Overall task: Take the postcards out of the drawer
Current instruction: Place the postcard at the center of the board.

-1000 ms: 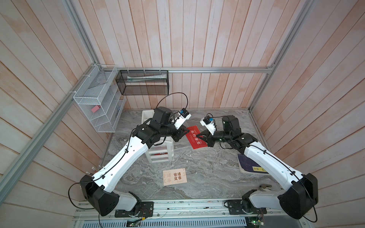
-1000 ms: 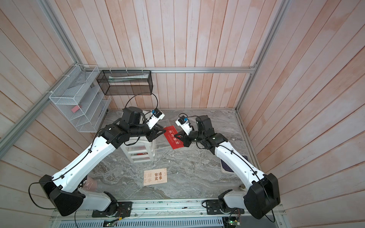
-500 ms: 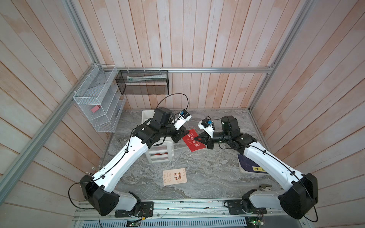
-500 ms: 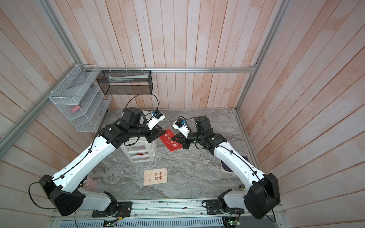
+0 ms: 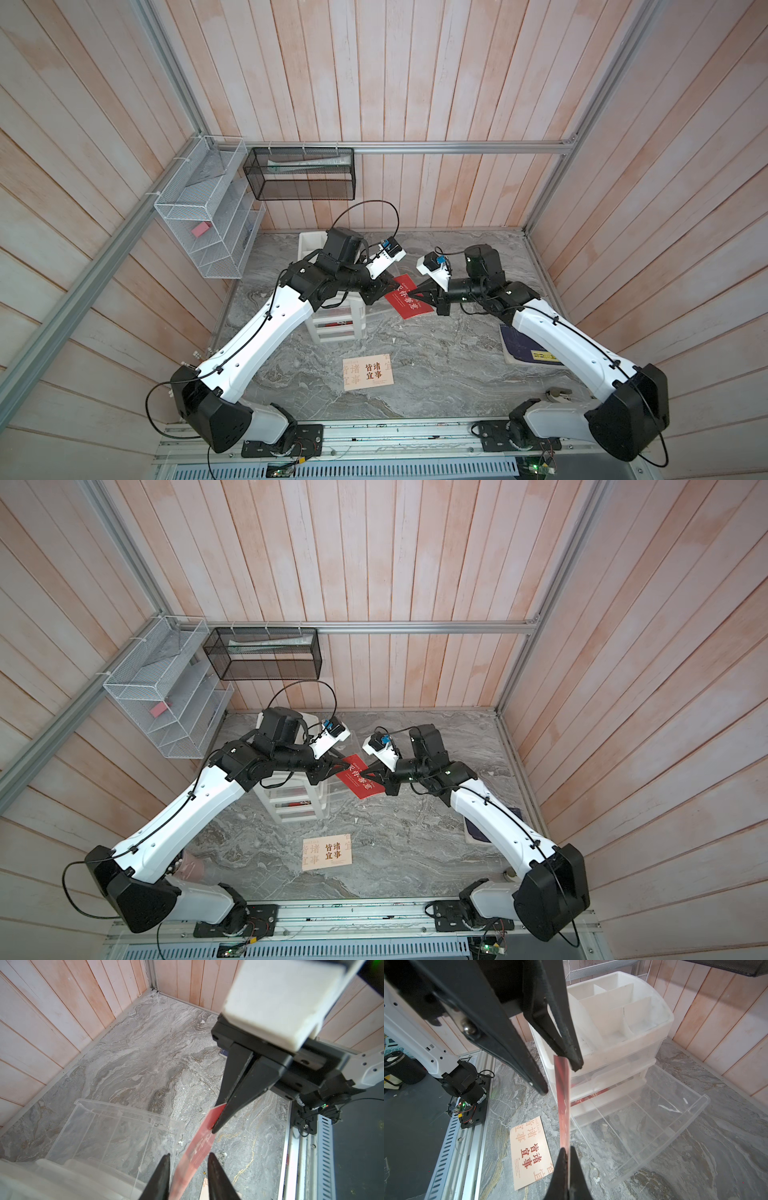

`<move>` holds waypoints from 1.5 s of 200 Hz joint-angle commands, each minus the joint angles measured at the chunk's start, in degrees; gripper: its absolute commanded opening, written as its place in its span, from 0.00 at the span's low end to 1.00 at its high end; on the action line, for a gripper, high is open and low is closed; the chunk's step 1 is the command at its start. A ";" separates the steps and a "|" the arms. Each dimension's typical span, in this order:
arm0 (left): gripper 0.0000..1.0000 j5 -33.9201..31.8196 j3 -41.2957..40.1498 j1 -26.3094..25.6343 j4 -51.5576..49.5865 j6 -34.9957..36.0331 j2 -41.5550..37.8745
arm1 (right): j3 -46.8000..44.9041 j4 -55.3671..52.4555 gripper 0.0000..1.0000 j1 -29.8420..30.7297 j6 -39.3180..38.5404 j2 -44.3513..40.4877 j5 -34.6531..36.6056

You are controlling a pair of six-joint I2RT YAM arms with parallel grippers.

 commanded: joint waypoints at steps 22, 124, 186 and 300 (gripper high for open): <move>0.26 3.62 1.26 -0.41 -2.61 1.30 1.53 | -0.18 2.17 0.00 0.33 -0.86 0.31 -1.23; 0.01 2.01 0.60 -0.41 -2.01 1.13 2.30 | -0.79 3.44 0.00 0.33 0.66 0.60 -0.59; 0.00 -0.39 -1.79 -0.41 0.17 -0.55 0.26 | -1.32 7.33 0.28 -0.97 5.74 1.05 -0.06; 0.00 -0.80 -0.91 4.38 9.76 -14.46 -1.72 | -12.47 33.90 0.60 -13.06 33.82 -2.18 -2.12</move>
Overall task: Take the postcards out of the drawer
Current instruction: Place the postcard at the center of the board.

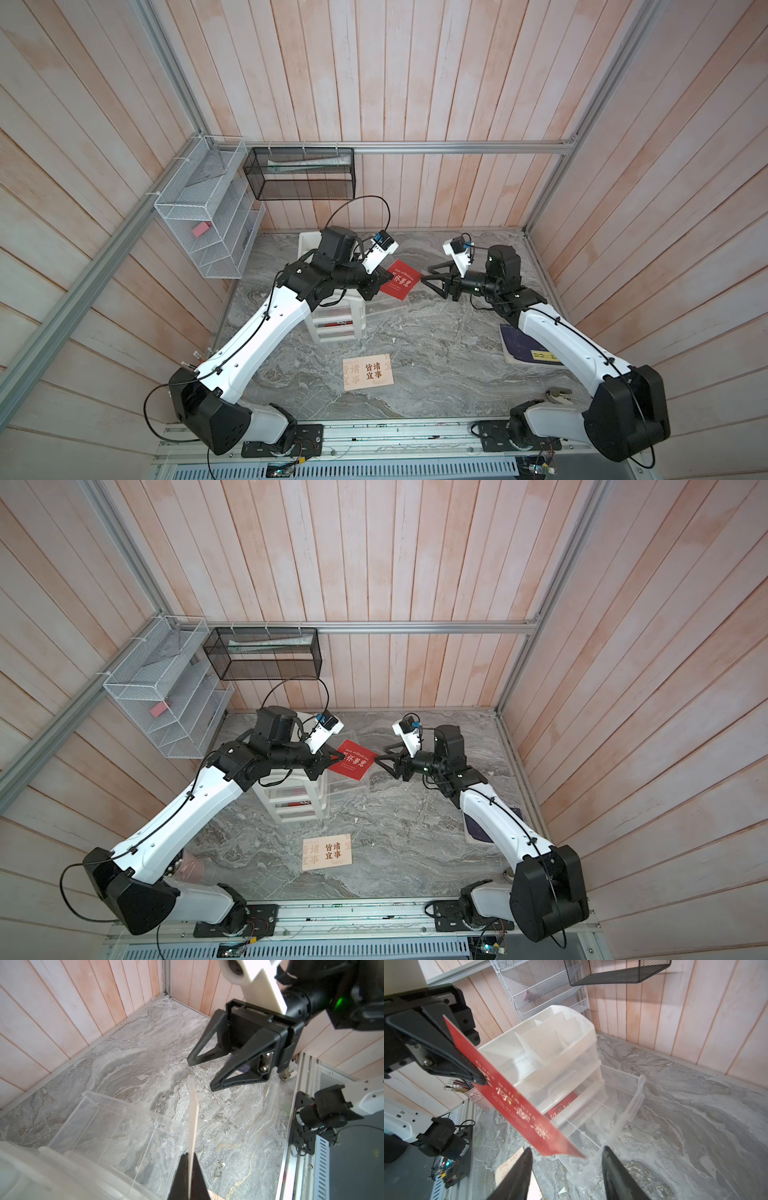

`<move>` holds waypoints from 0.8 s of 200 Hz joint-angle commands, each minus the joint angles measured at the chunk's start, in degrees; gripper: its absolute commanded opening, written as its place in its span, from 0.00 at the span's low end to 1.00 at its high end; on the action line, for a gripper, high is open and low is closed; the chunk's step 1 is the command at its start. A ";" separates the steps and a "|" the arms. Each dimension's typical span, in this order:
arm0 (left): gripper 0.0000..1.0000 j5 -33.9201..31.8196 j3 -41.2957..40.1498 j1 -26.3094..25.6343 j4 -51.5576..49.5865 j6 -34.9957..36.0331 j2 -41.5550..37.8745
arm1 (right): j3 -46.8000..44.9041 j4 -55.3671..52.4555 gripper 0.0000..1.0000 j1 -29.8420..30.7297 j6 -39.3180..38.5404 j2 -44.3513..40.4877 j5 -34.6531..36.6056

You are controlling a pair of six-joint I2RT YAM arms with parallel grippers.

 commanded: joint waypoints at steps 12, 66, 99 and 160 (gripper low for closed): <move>0.00 -1.41 1.44 1.79 5.08 -8.14 -0.53 | -1.89 11.78 0.60 -1.85 11.84 -0.13 -1.46; 0.00 2.07 -4.11 3.25 20.15 -22.56 -2.35 | -4.09 30.33 0.63 -1.88 24.69 5.99 -7.14; 0.00 6.08 -7.77 3.30 27.13 -27.03 -2.34 | -3.91 45.30 0.63 -1.92 36.25 11.53 -10.59; 0.00 8.52 -8.52 3.26 28.59 -27.18 -0.78 | -3.82 63.42 0.53 -1.78 49.57 17.23 -14.26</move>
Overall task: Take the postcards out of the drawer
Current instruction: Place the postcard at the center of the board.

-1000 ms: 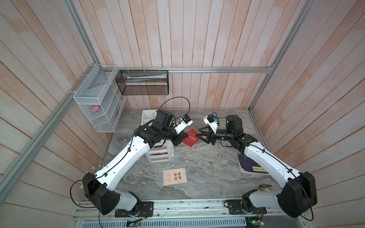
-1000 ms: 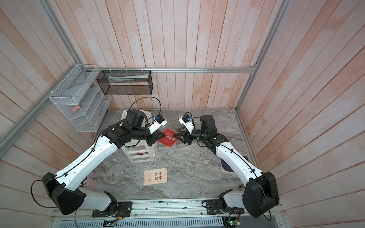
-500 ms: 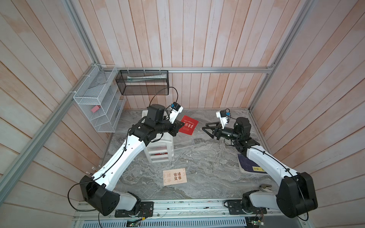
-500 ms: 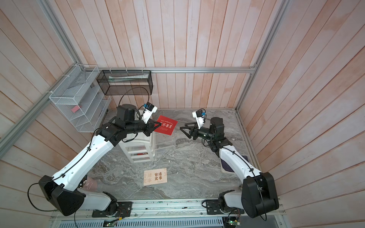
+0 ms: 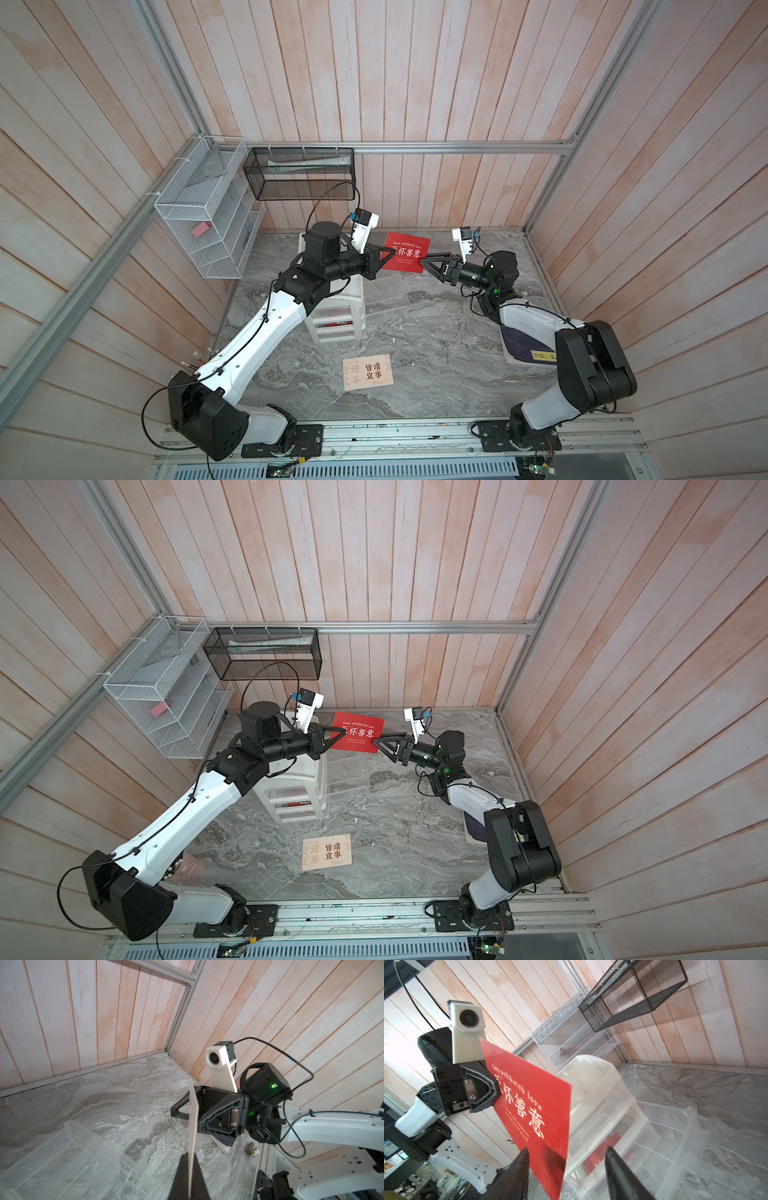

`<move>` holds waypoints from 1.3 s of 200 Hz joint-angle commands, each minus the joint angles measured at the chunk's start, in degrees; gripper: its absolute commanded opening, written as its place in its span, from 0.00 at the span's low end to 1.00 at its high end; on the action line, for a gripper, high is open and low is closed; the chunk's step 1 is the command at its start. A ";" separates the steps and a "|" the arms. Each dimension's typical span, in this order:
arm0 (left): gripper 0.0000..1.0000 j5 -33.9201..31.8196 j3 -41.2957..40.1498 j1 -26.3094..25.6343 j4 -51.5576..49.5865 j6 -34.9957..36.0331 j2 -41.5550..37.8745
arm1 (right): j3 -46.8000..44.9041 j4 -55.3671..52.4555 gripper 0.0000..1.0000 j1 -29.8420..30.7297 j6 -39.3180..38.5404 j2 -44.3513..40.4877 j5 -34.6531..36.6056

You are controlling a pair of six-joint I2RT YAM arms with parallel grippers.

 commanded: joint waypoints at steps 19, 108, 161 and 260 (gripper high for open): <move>0.00 2.49 -0.43 0.11 2.51 -0.94 1.68 | -0.06 15.93 0.49 0.09 10.44 1.97 -4.15; 0.00 2.77 -0.39 0.15 2.23 -0.27 2.37 | 0.98 19.26 0.22 0.57 14.71 2.95 -6.32; 0.06 0.94 -0.29 0.10 0.93 0.23 2.03 | 1.49 9.80 0.09 0.14 11.43 0.89 -5.05; 0.29 -6.59 -0.42 0.28 -1.55 1.19 0.52 | 1.44 -11.54 0.00 -1.85 1.72 -6.91 -0.77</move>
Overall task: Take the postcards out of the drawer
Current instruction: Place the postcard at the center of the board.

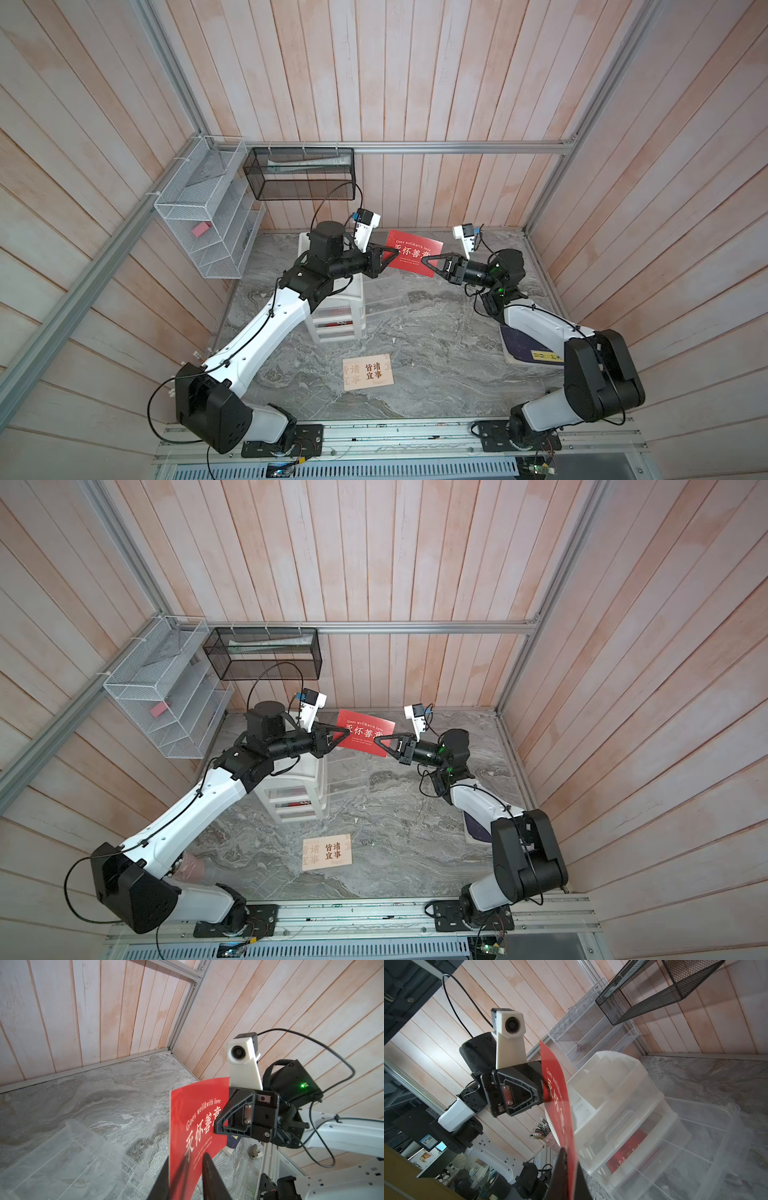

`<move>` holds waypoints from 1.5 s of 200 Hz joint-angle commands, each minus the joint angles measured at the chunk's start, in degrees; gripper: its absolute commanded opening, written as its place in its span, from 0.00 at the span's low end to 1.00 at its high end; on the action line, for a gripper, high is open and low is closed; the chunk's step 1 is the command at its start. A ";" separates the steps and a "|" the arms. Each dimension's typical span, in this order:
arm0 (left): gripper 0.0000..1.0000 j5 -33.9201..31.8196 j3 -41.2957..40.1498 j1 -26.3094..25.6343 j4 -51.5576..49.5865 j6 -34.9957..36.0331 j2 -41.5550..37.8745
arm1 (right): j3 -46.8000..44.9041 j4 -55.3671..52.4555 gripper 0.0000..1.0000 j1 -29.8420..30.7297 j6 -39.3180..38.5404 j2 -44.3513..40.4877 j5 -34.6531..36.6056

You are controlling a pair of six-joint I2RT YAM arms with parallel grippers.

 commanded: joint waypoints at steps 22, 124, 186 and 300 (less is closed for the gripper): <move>0.31 -6.70 -0.80 1.01 -3.15 1.89 -2.71 | -0.23 -8.68 0.00 -3.01 -3.85 -3.55 2.51; 0.33 -9.85 -1.86 11.96 -9.59 2.24 -9.16 | -2.05 -46.67 0.00 -11.07 -21.56 -12.87 6.44; 0.34 -9.50 -5.04 20.00 -11.51 2.49 -13.89 | -6.29 -68.42 0.00 -11.92 -28.53 -17.35 11.57; 0.35 -6.75 -6.95 23.77 -10.68 2.36 -14.57 | -19.59 -76.33 0.00 1.10 -23.37 -25.27 17.45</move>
